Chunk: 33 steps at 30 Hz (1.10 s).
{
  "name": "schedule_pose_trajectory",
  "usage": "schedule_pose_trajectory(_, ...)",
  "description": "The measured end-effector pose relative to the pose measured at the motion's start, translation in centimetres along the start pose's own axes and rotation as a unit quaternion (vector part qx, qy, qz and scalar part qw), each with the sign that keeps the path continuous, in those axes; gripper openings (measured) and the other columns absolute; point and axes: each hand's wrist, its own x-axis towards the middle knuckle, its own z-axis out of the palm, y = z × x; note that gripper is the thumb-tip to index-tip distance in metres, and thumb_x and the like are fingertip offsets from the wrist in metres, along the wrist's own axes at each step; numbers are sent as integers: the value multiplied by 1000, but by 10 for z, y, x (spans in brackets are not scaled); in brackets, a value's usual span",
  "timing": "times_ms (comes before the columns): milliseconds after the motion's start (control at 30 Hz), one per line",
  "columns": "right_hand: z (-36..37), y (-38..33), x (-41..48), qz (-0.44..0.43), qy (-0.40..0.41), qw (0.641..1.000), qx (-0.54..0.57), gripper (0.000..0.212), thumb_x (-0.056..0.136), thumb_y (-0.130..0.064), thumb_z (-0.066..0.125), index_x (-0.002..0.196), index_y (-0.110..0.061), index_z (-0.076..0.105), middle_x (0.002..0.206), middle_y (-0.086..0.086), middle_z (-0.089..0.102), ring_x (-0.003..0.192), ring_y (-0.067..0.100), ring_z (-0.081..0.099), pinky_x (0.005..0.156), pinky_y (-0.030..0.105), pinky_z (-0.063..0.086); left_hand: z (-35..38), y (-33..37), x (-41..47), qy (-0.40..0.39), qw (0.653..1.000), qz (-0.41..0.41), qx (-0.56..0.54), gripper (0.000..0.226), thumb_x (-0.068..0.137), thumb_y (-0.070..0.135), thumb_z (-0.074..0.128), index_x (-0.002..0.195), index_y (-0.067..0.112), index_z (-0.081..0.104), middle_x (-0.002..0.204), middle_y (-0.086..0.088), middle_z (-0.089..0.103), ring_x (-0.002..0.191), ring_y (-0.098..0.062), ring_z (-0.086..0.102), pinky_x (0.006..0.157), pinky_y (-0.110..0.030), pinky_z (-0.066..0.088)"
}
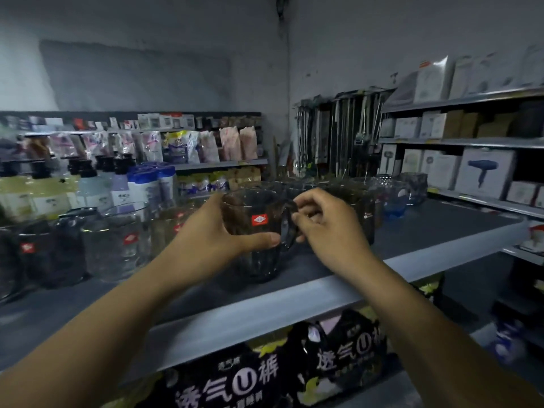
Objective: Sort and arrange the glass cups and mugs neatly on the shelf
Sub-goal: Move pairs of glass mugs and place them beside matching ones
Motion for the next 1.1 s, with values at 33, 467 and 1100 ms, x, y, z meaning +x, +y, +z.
schedule_pose_trajectory(33, 0, 4, 7, -2, -7, 1000, -1, 10, 98, -11, 63, 101, -20, 64, 92, -5, 66, 67, 13, 69, 59, 21, 56, 2, -2, 6, -6, 1000, -2, 5, 73, 56, 56, 89, 116, 34, 55, 100, 16, 73, 84, 8, 69, 80, -27, 59)
schedule_pose_trajectory(467, -18, 32, 53, -130, -50, 983, -119, 14, 94, -12, 66, 106, -19, 66, 93, -4, 65, 72, 6, 64, 67, 17, 52, 30, -7, 18, 33, 983, 79, 163, 64, 64, 81, 71, 103, 33, 61, 95, 13, 72, 82, -9, 71, 73, -41, 60)
schedule_pose_trajectory(1100, -50, 42, 116, -234, -195, 923, -236, 19, 94, -19, 66, 109, -11, 72, 100, 5, 69, 91, 19, 62, 81, 32, 53, 56, 33, 29, 104, 904, 155, 384, 28, 81, 34, 76, 103, 19, 69, 88, 12, 56, 62, 7, 47, 62, -11, 39)
